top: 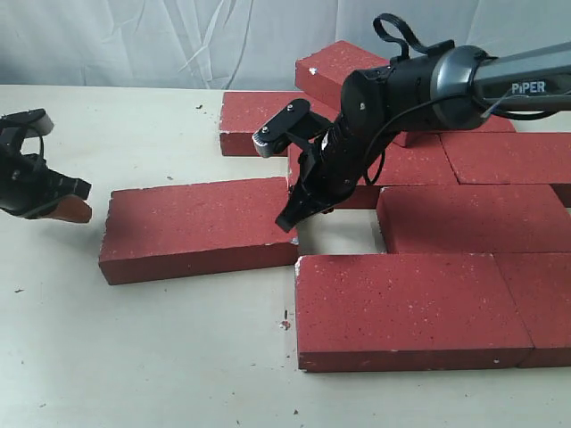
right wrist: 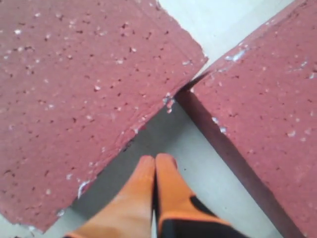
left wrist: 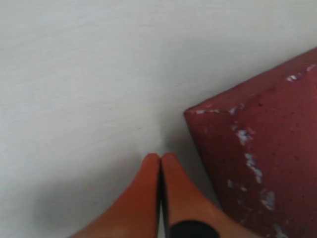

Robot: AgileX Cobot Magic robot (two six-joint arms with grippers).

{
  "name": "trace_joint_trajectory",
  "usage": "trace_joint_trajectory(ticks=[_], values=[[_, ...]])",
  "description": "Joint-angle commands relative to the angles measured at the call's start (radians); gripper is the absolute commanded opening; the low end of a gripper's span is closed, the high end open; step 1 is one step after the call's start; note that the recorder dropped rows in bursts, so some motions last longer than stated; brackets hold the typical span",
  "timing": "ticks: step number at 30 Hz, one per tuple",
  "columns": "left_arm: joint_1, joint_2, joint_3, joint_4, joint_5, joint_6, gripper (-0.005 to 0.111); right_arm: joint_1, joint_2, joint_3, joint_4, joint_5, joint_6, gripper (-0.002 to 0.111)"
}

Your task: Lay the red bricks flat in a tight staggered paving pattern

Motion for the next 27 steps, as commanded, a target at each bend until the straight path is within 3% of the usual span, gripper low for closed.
trace_joint_trajectory(ticks=[1,9,21,27], values=[[-0.051,0.004,-0.007,0.014,0.014,0.018,0.0,-0.005,0.018,-0.019,0.013,-0.002,0.0,-0.001],[-0.058,0.004,-0.009,0.016,0.006,0.018,0.0,0.004,-0.005,-0.019,0.199,0.071,-0.127,-0.001],[-0.058,0.004,-0.019,0.058,0.127,0.015,0.0,0.017,-0.022,-0.019,0.205,0.122,-0.136,-0.001],[-0.058,0.004,-0.019,0.055,0.106,0.015,0.0,0.017,-0.022,-0.019,0.18,0.126,-0.136,-0.001]])
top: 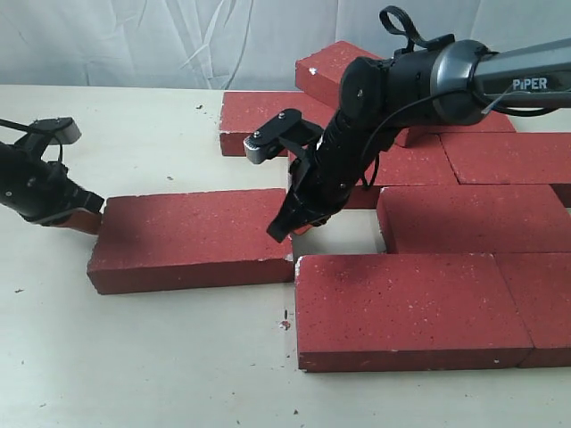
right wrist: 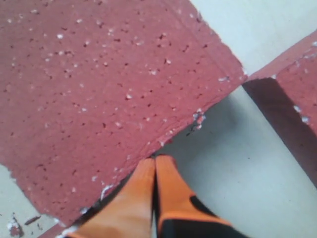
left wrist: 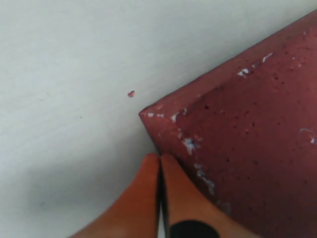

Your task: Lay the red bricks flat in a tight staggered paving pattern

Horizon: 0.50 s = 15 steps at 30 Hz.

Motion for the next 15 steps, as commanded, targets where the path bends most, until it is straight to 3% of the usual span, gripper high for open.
trace_joint_trajectory(ticks=[1,15], values=[[-0.004,0.0,-0.003,-0.022,0.019,-0.001,0.0,0.006,-0.013,-0.005,-0.005,-0.009,-0.007,-0.001],[-0.004,0.0,-0.003,-0.065,0.004,0.022,0.0,0.006,-0.022,-0.005,-0.102,0.059,-0.001,-0.001]])
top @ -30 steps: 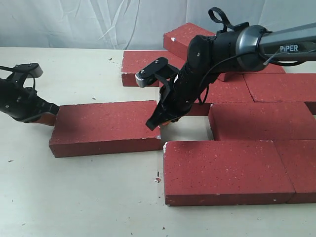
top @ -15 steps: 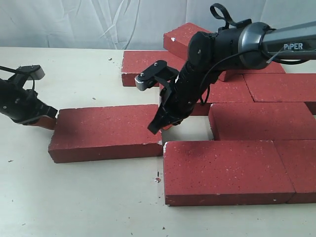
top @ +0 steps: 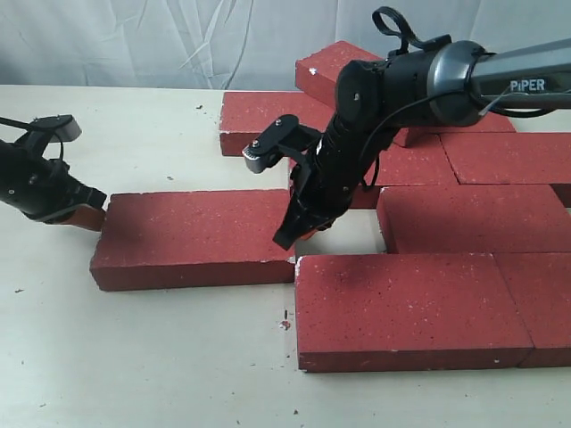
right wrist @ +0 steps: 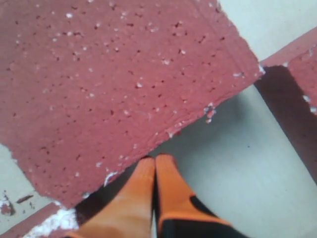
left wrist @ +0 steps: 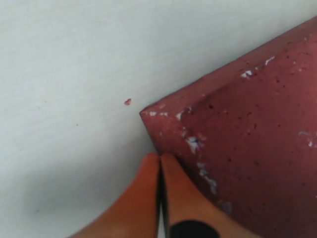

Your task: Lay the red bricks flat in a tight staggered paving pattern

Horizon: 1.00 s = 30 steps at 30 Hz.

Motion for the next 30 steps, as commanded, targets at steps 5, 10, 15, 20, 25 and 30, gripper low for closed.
trace_joint_trajectory(ticks=[5,10,15,20,25,30], values=[[-0.004,0.0,-0.003,-0.033,0.003,0.018,0.0,0.002,-0.069,-0.005,-0.09,0.021,0.076,-0.001],[-0.004,0.0,-0.003,-0.037,-0.055,0.02,0.0,0.006,-0.125,-0.005,-0.002,0.067,0.111,-0.001],[-0.004,0.0,-0.003,-0.033,-0.065,0.02,0.0,0.066,-0.119,0.001,0.184,0.213,-0.201,-0.001],[-0.004,0.0,-0.003,-0.033,-0.065,0.02,0.0,0.151,-0.06,0.001,0.186,0.207,-0.301,-0.001],[-0.004,0.0,-0.003,-0.033,-0.056,0.02,0.0,0.202,-0.008,-0.004,0.032,0.18,-0.296,-0.001],[-0.004,0.001,-0.003,-0.033,-0.03,0.024,0.0,0.2,0.0,-0.004,-0.017,0.104,-0.257,-0.001]])
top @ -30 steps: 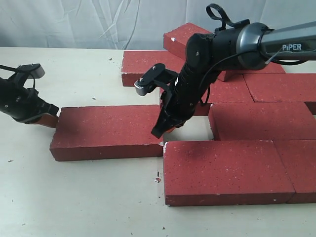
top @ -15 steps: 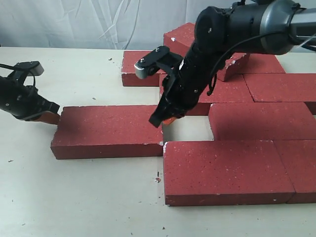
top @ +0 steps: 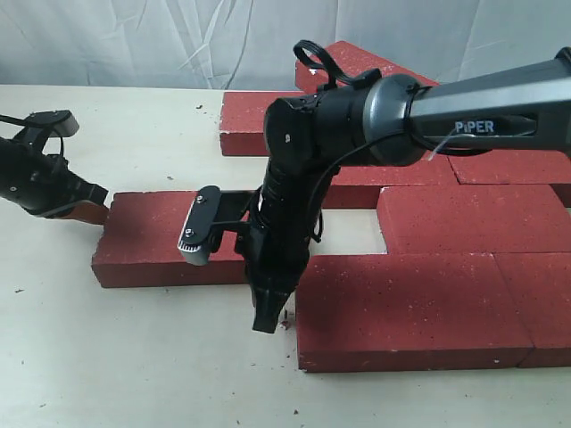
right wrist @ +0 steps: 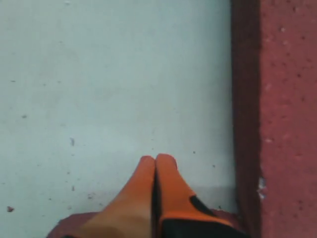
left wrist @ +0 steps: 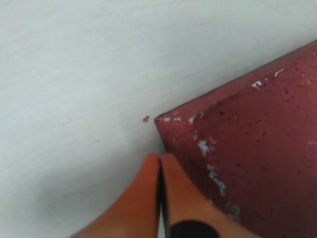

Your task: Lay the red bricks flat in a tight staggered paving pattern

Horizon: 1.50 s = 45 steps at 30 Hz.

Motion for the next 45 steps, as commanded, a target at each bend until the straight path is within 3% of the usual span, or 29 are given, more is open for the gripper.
trace_joint_trajectory(ticks=[1,21,35,42,45], values=[[-0.004,0.005,-0.003,-0.009,0.034,0.011,0.0,-0.003,-0.001,-0.002,-0.053,-0.077,0.043,-0.001],[-0.004,0.046,-0.015,-0.071,0.046,0.062,0.0,-0.003,-0.001,-0.002,-0.193,-0.192,0.189,-0.001],[-0.004,0.046,-0.015,-0.093,0.042,0.091,0.0,0.021,-0.099,-0.002,-0.168,-0.045,0.232,-0.001],[-0.028,0.046,-0.015,-0.098,0.025,0.091,0.0,-0.08,-0.217,0.026,-0.201,-0.071,0.418,-0.001],[-0.063,0.046,-0.015,-0.098,-0.011,0.091,0.0,-0.185,-0.284,0.097,-0.203,-0.154,0.42,-0.001]])
